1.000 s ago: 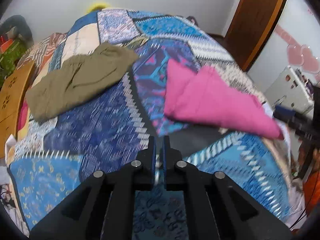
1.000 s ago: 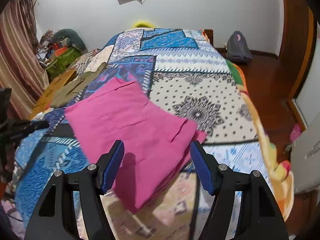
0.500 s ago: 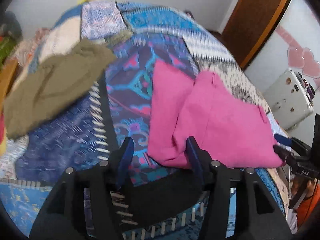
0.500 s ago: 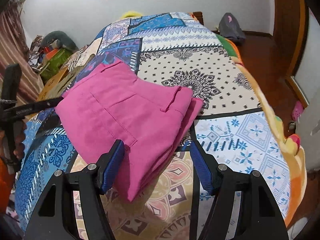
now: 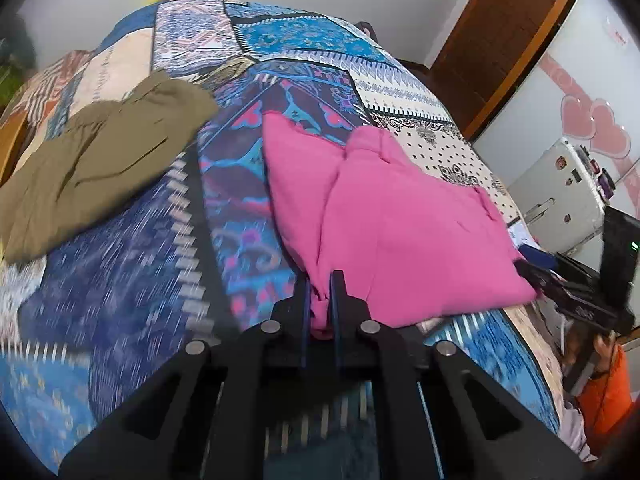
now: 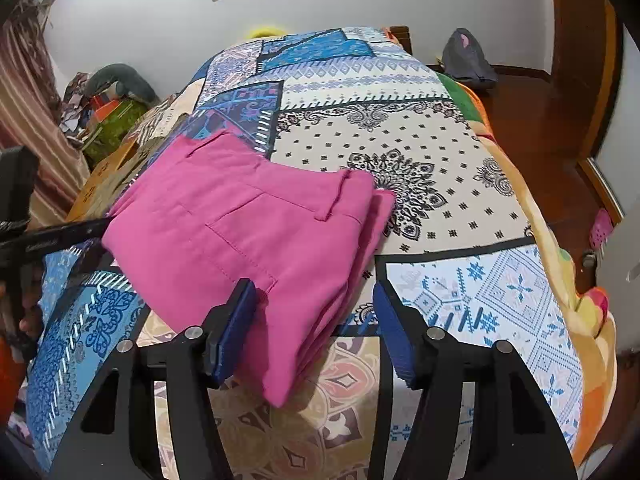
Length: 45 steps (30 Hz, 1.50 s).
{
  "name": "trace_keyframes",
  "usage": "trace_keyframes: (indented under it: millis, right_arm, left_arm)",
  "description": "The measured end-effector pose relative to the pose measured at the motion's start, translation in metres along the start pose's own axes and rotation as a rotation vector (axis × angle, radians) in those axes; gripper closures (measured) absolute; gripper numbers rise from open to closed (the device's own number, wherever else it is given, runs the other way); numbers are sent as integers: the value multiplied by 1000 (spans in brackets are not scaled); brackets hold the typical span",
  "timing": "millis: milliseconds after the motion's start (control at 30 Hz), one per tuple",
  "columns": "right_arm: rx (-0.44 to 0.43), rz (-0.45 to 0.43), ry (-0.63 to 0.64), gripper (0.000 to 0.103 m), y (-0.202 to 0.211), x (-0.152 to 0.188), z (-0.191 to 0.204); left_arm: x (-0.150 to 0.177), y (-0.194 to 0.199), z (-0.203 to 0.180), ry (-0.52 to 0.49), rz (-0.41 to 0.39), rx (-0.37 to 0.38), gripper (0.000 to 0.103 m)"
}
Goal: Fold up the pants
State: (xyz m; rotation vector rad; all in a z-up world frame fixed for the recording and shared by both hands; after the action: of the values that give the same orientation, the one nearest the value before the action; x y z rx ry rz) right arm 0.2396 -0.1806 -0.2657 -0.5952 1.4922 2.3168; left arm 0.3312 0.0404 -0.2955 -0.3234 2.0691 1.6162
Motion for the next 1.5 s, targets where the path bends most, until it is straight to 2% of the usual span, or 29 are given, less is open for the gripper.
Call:
trace_keyframes:
  millis: [167,333,400,467,633,700,900,1000,1067,1133,1233,1367,1500]
  right_arm:
    - [-46,9,23,47,-7,-4,19]
    - [-82,18,95,47,-10,-4,49]
    - [-81,17,123,47,-9,-3,57]
    - [-71,12,130,47,-9,-4,61]
    - [-53,8,110,47,-2,-5,59]
    - [-52,10,108,47,4,-7,60]
    - [-3,-62,172,45,25,-23,70]
    - [18,-103,195,35,30,-33,75]
    - [30,-120,215,32,31,-36,79]
    - [52,-145,245,24,29,-41,82]
    - [86,-175,270,22,25,-46,82]
    - [23,-101,235,22,5,-49,80]
    - [-24,-24,210,22,-16,-45,78]
  left_arm:
    - [35,33,7,76,-23,-13,95]
    - [66,58,16,88,-30,-88,94]
    - [75,64,20,93,-28,-106,92]
    - [82,67,26,109,-35,-115,82]
    - [98,72,43,172,-37,-132,78]
    - [98,78,47,155,-34,-178,78]
    - [73,99,45,116,-97,-211,77]
    - [56,106,41,97,-134,-220,67]
    - [45,108,39,82,-156,-235,58]
    - [36,107,37,74,-172,-241,51]
    - [25,100,35,58,-176,-237,48]
    - [16,80,35,64,-148,-212,39]
    - [14,55,40,70,-94,-216,37]
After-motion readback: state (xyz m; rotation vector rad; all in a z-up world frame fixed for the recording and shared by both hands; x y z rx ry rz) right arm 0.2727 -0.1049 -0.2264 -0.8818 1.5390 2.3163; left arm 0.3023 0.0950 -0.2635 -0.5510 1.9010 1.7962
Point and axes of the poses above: each gripper's, at about its wrist camera, not at the fingertips, and y roughly against the way its jaws point, z to its left, x to its underside, the point moved 6 cm from there along -y, roughly the way its jaws point, and after that the axes turned 8 degrees about -y, right-handed, at the moved point
